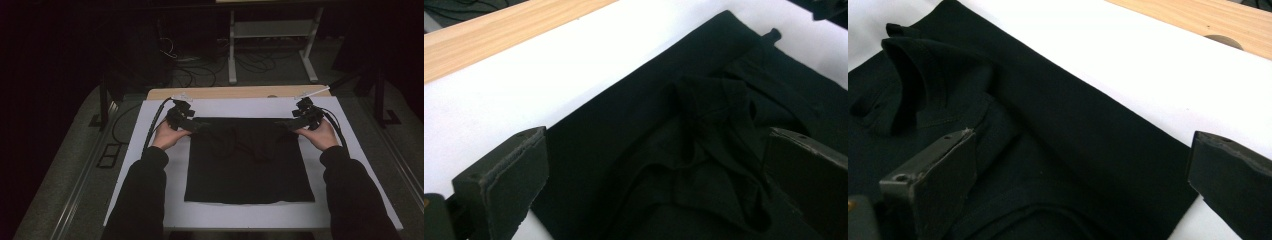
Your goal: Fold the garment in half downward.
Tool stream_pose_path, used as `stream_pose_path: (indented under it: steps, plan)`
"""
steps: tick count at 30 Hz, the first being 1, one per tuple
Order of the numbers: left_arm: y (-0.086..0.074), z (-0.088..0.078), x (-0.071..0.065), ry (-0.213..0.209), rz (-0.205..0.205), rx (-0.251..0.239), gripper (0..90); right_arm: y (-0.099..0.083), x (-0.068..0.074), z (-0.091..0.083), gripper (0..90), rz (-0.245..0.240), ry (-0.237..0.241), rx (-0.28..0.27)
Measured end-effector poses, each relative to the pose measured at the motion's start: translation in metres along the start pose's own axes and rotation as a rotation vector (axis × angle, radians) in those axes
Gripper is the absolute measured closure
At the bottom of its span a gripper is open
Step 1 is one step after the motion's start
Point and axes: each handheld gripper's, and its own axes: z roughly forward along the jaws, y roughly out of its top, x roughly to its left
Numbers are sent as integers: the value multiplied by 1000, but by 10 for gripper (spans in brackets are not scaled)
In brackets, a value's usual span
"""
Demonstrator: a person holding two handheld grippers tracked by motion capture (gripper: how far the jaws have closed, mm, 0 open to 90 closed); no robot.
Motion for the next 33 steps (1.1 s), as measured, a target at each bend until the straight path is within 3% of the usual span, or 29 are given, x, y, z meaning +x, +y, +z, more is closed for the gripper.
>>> stream_pose_path:
  steps: [6, 13, 18, 22, 28, 30, 33]
  plan:
    - [-1, 12, -7, -24, 9, 18, 0, 1, 5, 7, 0, -6, 16, -3]
    - [-1, 21, -14, -46, 10, 1, 0, 0, 12, 14, 0, -23, 33, 4]
    - [-3, 23, -12, -97, -10, 5, 0, 0, 16, 18, 0, -34, 45, 4]
    - [-5, 24, -14, -83, 8, 0, 0, 0, 19, 20, 0, -38, 55, 5]
    - [-5, 29, -18, -95, 26, -13, 0, 0, 23, 28, 0, -45, 60, 15]
    - [-4, 30, -20, -92, 48, -35, 18, 0, 24, 30, 2, -43, 61, 15]
    - [-4, 32, -23, -96, 44, -66, 61, 0, 24, 32, 15, -42, 67, 17]
